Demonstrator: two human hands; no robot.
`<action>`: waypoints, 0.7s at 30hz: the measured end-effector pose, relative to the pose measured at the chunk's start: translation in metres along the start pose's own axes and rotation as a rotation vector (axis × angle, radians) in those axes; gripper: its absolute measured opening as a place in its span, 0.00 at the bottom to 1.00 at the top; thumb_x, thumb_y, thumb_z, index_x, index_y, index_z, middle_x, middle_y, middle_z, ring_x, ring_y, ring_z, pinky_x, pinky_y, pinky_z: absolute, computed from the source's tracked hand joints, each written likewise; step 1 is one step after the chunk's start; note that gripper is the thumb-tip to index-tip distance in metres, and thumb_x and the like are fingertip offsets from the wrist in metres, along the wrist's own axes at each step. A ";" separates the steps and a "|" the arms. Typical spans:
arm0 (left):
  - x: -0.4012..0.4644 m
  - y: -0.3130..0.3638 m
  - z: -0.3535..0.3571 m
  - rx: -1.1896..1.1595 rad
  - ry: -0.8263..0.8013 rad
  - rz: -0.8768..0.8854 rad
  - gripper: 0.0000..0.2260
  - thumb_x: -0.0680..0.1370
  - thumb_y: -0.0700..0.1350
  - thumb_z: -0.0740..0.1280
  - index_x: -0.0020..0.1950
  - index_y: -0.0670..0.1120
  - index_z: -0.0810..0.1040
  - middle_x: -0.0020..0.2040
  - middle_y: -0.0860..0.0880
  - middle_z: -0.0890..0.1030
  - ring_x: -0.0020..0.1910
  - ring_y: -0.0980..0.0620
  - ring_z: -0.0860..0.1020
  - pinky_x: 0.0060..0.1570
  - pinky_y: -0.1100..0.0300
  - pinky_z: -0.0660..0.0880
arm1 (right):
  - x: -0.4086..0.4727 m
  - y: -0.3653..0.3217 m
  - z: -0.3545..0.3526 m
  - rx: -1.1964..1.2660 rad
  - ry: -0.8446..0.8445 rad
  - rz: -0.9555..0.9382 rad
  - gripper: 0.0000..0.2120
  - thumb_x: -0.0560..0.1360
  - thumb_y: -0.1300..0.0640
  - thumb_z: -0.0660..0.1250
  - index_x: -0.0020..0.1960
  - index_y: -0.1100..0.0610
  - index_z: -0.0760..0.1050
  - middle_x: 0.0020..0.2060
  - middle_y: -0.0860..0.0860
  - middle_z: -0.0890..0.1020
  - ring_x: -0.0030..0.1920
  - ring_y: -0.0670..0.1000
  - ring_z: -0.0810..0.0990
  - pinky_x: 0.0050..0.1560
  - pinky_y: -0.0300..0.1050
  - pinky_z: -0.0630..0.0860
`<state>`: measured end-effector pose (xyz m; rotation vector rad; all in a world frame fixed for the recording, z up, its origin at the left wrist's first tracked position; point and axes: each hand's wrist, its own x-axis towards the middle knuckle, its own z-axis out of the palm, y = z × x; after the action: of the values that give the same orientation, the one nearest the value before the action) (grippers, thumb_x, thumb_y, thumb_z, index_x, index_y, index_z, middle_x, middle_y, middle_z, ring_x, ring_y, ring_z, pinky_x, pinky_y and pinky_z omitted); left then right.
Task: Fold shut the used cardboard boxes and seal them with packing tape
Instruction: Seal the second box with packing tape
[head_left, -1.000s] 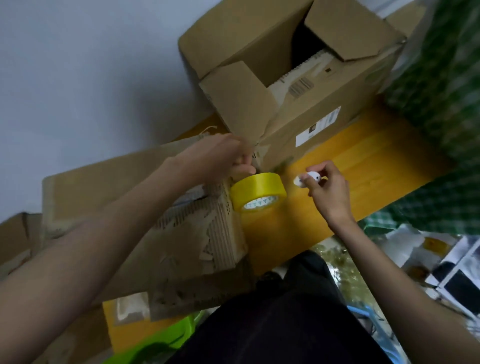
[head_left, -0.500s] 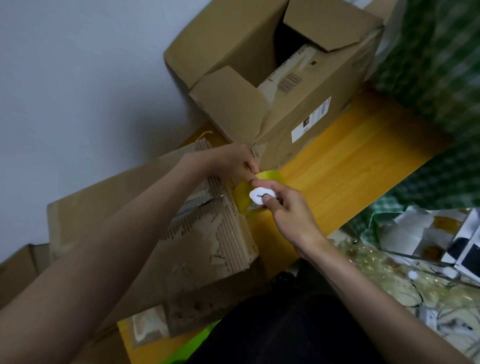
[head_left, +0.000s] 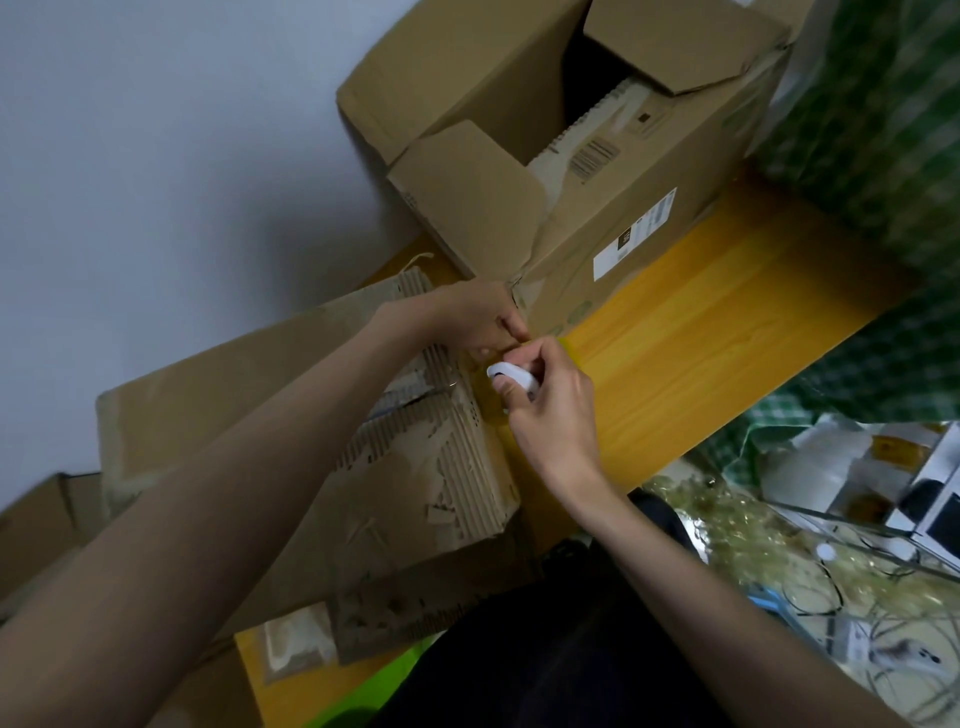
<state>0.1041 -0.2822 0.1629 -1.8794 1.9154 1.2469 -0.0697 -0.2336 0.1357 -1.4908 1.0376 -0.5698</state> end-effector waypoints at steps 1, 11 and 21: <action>0.000 0.000 0.000 -0.010 -0.001 -0.012 0.14 0.69 0.46 0.61 0.41 0.39 0.82 0.28 0.49 0.76 0.27 0.58 0.71 0.31 0.69 0.65 | 0.000 0.000 0.001 0.000 0.006 0.004 0.08 0.77 0.63 0.72 0.49 0.55 0.72 0.42 0.45 0.78 0.42 0.44 0.76 0.38 0.39 0.71; -0.001 0.006 -0.001 -0.004 0.028 -0.028 0.12 0.70 0.43 0.62 0.38 0.38 0.82 0.27 0.51 0.75 0.28 0.58 0.72 0.31 0.69 0.65 | 0.008 -0.005 -0.003 -0.031 -0.057 0.038 0.09 0.76 0.62 0.72 0.46 0.56 0.72 0.43 0.48 0.80 0.43 0.47 0.78 0.42 0.46 0.75; -0.001 -0.005 0.000 -0.030 0.032 -0.008 0.11 0.75 0.46 0.75 0.57 0.47 0.86 0.46 0.49 0.86 0.43 0.63 0.77 0.41 0.72 0.69 | 0.013 0.006 -0.039 -0.446 -0.549 0.080 0.09 0.74 0.65 0.67 0.42 0.51 0.74 0.41 0.50 0.78 0.42 0.51 0.77 0.34 0.44 0.71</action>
<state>0.1082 -0.2807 0.1612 -1.9314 1.9131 1.2576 -0.0971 -0.2641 0.1353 -1.8415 0.8066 0.1495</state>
